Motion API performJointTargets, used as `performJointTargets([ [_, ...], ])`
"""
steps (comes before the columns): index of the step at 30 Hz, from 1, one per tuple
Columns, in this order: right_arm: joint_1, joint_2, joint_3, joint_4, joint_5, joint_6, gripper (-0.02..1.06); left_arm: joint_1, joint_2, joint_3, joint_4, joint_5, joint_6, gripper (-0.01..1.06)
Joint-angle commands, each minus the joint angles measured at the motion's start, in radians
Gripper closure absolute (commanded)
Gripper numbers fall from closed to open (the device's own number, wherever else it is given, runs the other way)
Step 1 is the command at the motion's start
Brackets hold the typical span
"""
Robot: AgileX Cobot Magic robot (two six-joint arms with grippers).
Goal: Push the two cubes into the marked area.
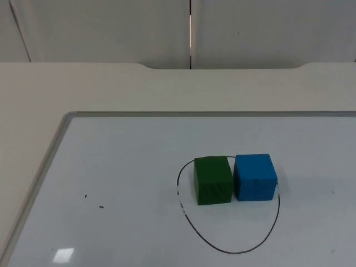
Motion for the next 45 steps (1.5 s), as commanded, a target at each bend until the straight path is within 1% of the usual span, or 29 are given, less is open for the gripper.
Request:
performJointTargets([
  [1,0.002,-0.004,0.009,0.002,-0.014,-0.019,1.05,0.003,-0.003,0.004,0.008,-0.005,-0.014,1.05],
  [5,0.002,-0.004,0.009,0.002,-0.014,-0.019,1.05,0.003,-0.003,0.004,0.006,-0.005,-0.009,1.05],
  [8,0.002,-0.004,0.009,0.002,-0.014,-0.019,1.05,0.003,-0.003,0.004,-0.012,-0.005,0.021,1.05],
  [12,0.002,-0.004,0.009,0.020,-0.014,-0.019,1.05,0.003,-0.003,0.004,-0.012,-0.005,0.021,1.05],
  [20,0.002,-0.004,0.009,0.020,-0.014,-0.019,1.05,0.003,-0.003,0.004,-0.012,-0.005,0.021,1.05],
  [22,0.002,-0.004,0.009,0.020,-0.014,-0.019,1.01,0.003,-0.003,0.004,-0.012,-0.005,0.021,1.03],
  [23,0.002,-0.004,0.009,0.020,-0.014,-0.019,0.97,0.003,-0.003,0.004,-0.012,-0.005,0.021,1.00],
  [24,0.002,-0.004,0.009,0.020,-0.014,-0.019,0.97,0.003,-0.003,0.004,-0.012,-0.005,0.021,1.00],
  [25,0.002,-0.004,0.009,0.020,-0.014,-0.019,0.91,0.003,-0.003,0.004,-0.012,-0.005,0.021,0.96],
  [26,0.002,-0.004,0.009,0.020,-0.014,-0.019,0.84,0.003,-0.003,0.004,-0.012,-0.005,0.021,0.89],
  [27,0.002,-0.004,0.009,0.020,-0.014,-0.019,0.74,0.003,-0.003,0.004,-0.012,-0.005,0.021,0.83],
  [29,0.002,-0.004,0.009,0.020,-0.014,-0.019,0.50,0.003,-0.003,0.004,-0.012,-0.005,0.021,0.64],
  [30,0.002,-0.004,0.009,0.020,-0.014,-0.019,0.50,0.003,-0.003,0.004,-0.012,-0.005,0.021,0.64],
  [31,0.002,-0.004,0.009,0.020,-0.014,-0.019,0.39,0.003,-0.003,0.004,-0.012,-0.005,0.021,0.52],
  [33,0.002,-0.004,0.009,0.020,-0.014,-0.019,0.12,0.003,-0.003,0.004,-0.010,-0.005,0.018,0.26],
  [34,0.002,-0.004,0.009,0.020,-0.014,-0.019,0.00,0.003,-0.003,0.004,-0.006,-0.005,0.010,0.11],
  [35,0.002,-0.004,0.009,0.020,-0.014,-0.019,0.00,0.003,-0.003,0.004,-0.006,-0.005,0.010,0.11],
  [36,0.002,-0.004,0.009,0.020,-0.014,-0.019,-0.01,0.003,-0.003,0.004,-0.006,-0.005,0.010,-0.01],
  [45,0.002,-0.004,0.009,0.020,-0.014,-0.019,-0.01,0.003,-0.003,0.004,-0.006,-0.005,0.010,0.00],
])
